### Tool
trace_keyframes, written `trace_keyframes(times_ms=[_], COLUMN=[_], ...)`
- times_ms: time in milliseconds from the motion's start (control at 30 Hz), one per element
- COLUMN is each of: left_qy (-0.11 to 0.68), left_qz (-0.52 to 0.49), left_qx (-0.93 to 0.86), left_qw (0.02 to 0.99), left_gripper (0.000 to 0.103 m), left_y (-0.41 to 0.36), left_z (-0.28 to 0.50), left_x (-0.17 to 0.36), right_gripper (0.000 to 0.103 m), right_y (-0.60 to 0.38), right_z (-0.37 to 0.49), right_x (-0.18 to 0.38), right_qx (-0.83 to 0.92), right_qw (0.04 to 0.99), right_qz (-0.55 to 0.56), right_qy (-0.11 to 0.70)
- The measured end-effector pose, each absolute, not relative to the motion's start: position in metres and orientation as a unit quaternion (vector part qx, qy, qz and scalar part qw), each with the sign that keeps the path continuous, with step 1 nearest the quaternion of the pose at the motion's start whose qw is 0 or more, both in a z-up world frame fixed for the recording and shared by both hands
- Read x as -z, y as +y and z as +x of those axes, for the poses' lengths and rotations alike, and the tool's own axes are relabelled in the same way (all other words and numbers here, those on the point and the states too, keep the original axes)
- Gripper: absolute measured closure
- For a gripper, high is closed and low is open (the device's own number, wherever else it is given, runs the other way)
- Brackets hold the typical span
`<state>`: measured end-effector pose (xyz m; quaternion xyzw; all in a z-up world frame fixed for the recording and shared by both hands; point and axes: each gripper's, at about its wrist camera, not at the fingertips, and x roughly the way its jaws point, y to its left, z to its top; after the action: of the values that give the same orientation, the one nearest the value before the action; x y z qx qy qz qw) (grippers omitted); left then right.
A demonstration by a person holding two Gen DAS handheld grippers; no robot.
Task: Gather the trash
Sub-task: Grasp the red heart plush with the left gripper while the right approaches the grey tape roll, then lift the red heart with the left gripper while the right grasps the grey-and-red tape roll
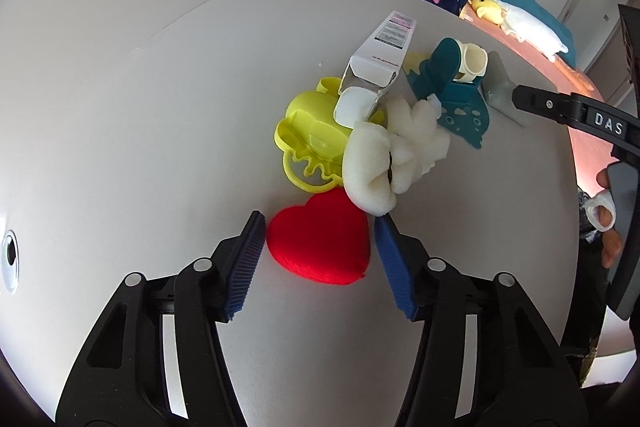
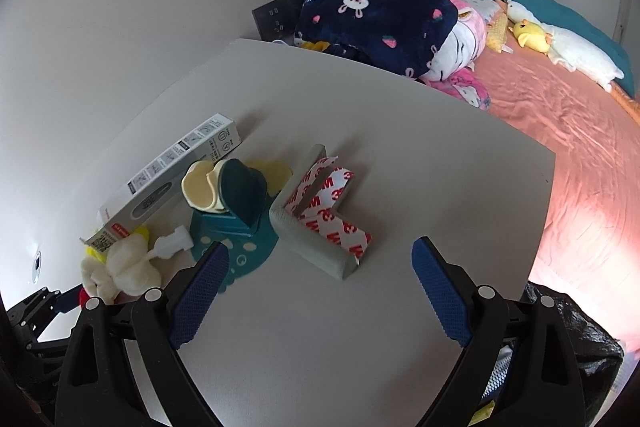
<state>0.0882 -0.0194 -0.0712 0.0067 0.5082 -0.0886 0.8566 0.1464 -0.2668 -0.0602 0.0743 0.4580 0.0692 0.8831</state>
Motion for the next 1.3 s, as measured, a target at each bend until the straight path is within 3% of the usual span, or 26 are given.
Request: trace_keyframes(times_ms=[67,333,467,600,1300], left_qy=[0.506,0.502,0.499,0.498,0.485], left_qz=[0.004,0.003,0.002,0.001,-0.007], left_qx=[0.090,0.083,0.079,0.075,0.097], left_qw=[0.858,0.861,0.863,0.864,0.869], left_gripper=[0.056,0.056,0.056,0.056,0.056], left_y=[-0.017,-0.012,-0.010,-0.008,-0.029], left_z=[0.089,0.083,0.078,0.075,0.049], left_x=[0.071,0.069,0.064,0.062,0.042], right_gripper=[0.010,0.010,0.032,0.043,0.045], right_y=[-0.266,-0.258,-0.257,-0.257,-0.272], right_z=[0.152,0.169,0.172,0.172,0.115], right_x=[0.061,0.067,0.073,0.075,0.046], right_qx=[-0.066,-0.060,-0.066,-0.067,-0.094], right_qw=[0.883,0.885,0.876,0.875,0.877], right_qz=[0.073,0.052,0.051,0.045,0.073], right_qy=[0.458,0.459,0.474,0.478,0.466])
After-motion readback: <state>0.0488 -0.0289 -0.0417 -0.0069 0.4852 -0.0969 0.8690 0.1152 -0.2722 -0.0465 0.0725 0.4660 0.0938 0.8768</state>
